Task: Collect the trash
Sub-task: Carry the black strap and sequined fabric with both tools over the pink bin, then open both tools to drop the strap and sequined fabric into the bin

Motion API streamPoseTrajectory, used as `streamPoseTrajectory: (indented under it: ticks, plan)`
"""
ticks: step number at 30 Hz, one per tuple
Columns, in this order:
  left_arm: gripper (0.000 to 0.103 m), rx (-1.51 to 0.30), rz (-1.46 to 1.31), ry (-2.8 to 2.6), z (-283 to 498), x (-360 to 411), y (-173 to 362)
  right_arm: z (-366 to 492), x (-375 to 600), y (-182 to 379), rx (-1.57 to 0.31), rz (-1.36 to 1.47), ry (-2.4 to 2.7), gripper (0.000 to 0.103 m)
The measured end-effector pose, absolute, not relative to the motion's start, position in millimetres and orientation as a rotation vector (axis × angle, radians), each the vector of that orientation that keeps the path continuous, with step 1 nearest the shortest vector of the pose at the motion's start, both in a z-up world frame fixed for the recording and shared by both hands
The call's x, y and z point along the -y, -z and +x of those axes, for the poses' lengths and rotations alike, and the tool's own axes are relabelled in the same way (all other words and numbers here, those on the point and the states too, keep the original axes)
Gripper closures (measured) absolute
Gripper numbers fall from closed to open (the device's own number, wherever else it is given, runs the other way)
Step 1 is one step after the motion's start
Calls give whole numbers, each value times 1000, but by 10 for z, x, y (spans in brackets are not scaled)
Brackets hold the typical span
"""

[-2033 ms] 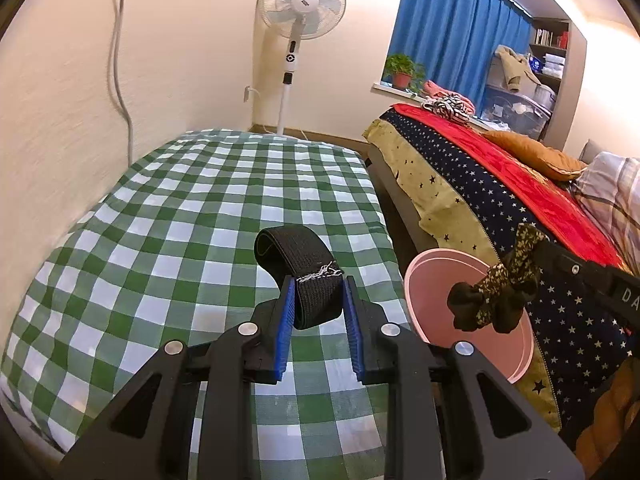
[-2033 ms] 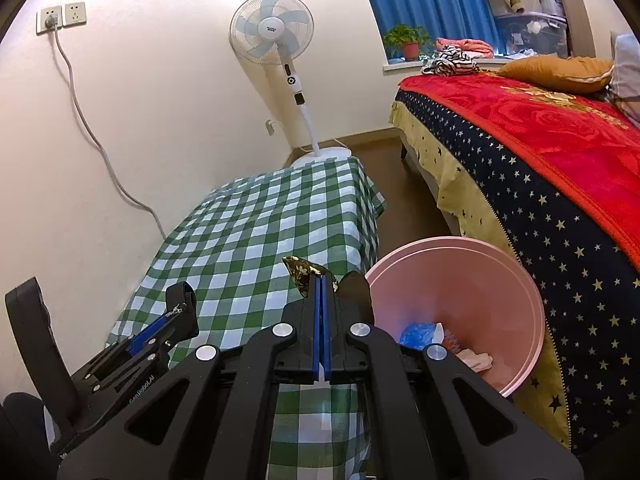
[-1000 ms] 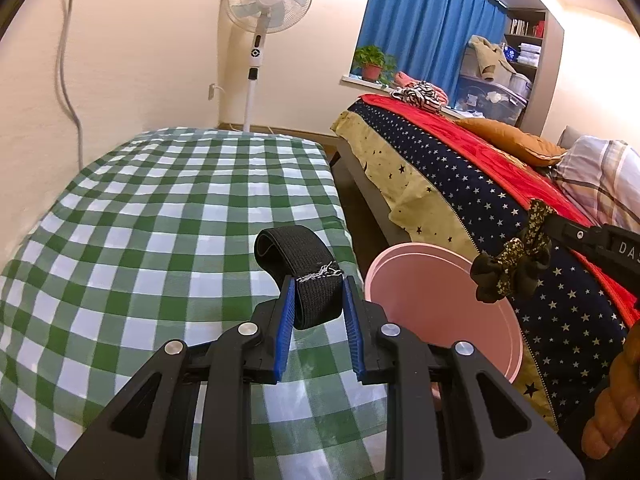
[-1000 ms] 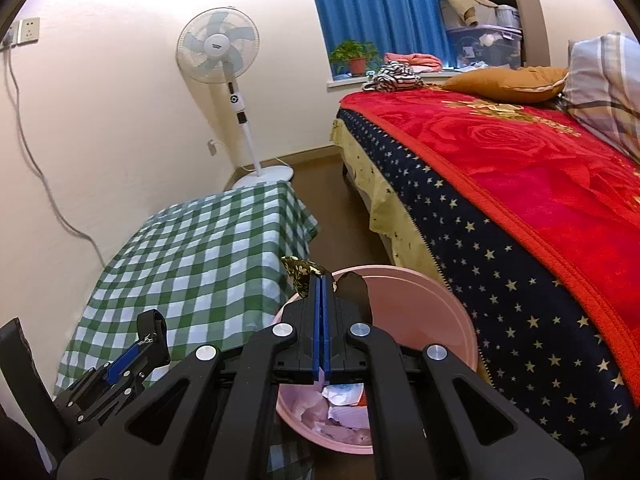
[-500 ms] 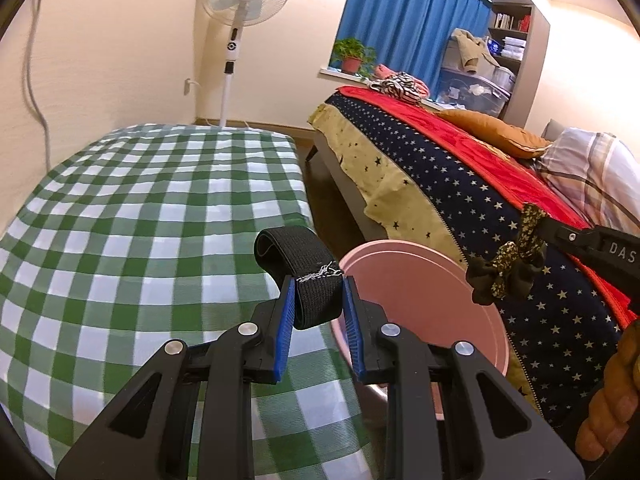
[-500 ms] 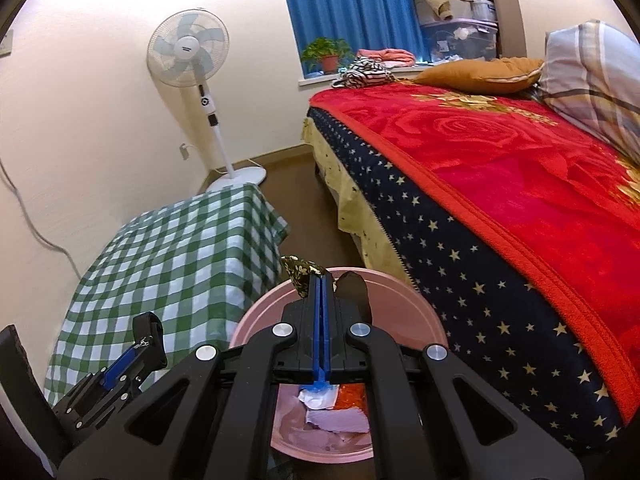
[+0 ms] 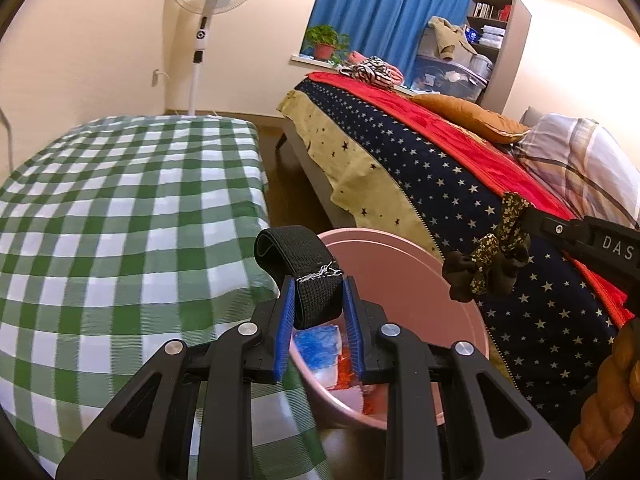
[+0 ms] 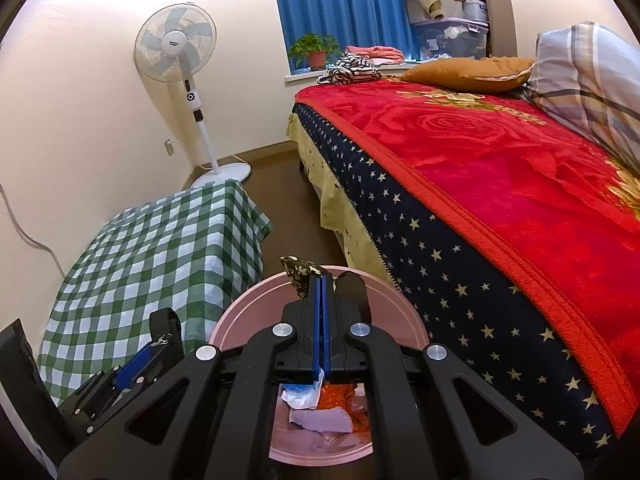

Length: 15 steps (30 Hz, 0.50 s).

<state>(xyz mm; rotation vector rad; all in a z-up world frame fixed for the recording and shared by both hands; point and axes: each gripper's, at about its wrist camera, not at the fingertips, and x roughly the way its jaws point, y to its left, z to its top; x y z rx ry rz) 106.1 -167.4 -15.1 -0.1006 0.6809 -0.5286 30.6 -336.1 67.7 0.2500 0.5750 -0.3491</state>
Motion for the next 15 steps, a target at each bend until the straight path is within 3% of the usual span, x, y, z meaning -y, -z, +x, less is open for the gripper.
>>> streamPoseTrajectory:
  ticks: [15]
  plan:
    - [79,-708,-99,595,1077,1942,231,326,3461,-630,-595,279,378,102]
